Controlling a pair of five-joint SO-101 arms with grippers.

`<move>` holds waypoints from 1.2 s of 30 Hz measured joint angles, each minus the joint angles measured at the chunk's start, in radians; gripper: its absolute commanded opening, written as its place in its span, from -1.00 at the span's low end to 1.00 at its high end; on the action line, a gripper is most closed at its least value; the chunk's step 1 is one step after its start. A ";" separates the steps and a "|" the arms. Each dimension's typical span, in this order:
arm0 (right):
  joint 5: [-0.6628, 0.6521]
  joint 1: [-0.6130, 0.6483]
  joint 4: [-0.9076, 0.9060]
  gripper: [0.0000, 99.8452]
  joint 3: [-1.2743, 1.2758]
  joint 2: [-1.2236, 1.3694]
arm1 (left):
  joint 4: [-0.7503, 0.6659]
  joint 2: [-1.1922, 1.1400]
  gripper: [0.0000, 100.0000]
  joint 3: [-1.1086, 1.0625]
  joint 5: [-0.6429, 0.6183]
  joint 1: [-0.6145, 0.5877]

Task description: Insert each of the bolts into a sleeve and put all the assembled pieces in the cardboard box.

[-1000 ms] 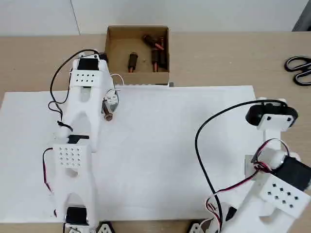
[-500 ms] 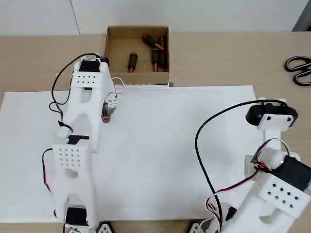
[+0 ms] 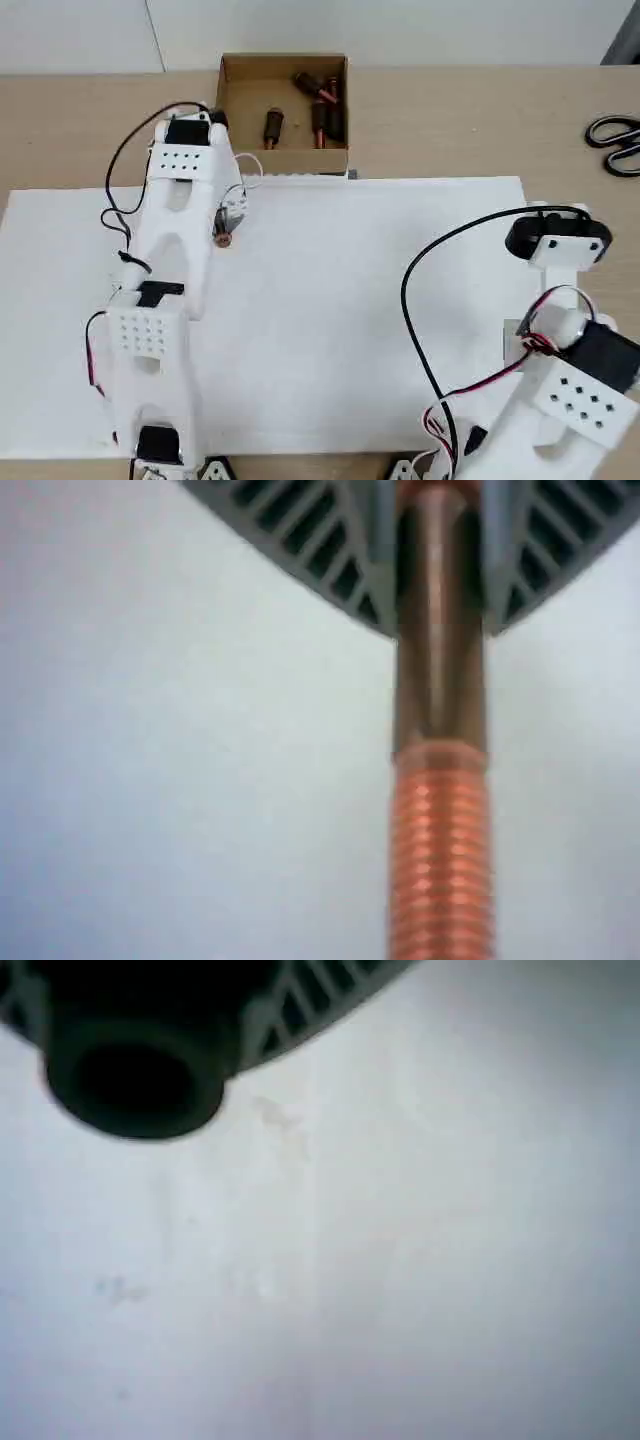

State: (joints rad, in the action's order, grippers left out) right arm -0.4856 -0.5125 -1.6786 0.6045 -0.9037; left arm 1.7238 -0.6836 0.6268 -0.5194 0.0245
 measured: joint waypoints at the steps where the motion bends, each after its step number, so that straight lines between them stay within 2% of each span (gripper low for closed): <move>1: 0.000 0.000 0.000 -0.99 0.000 0.000 | 0.000 0.021 -0.99 -0.005 -0.055 0.003; 12: 0.000 0.000 0.000 -0.99 0.000 0.000 | 0.000 0.115 -0.99 -0.023 -0.812 0.005; 16: 0.000 0.000 0.000 -0.99 0.021 0.000 | 0.002 0.115 -0.99 -0.023 -0.996 0.002; 21: 0.000 0.000 0.003 -0.99 0.061 0.000 | 0.002 0.115 -0.99 -0.023 -1.083 -0.035; 29: 0.000 0.000 0.003 -0.99 0.061 0.000 | 0.002 0.115 -0.98 -0.044 -1.094 -0.100; 31: 0.000 0.000 0.003 -0.99 0.061 0.000 | 0.002 0.115 -0.89 -0.072 -1.097 -0.109; 36: 0.000 0.000 0.003 -0.99 0.061 0.000 | 0.002 0.115 -0.52 -0.121 -1.097 -0.112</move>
State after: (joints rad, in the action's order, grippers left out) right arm -0.4856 -0.5125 -1.6755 0.6659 -0.9037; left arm 1.7254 -0.5685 0.5056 -1.6164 -0.0875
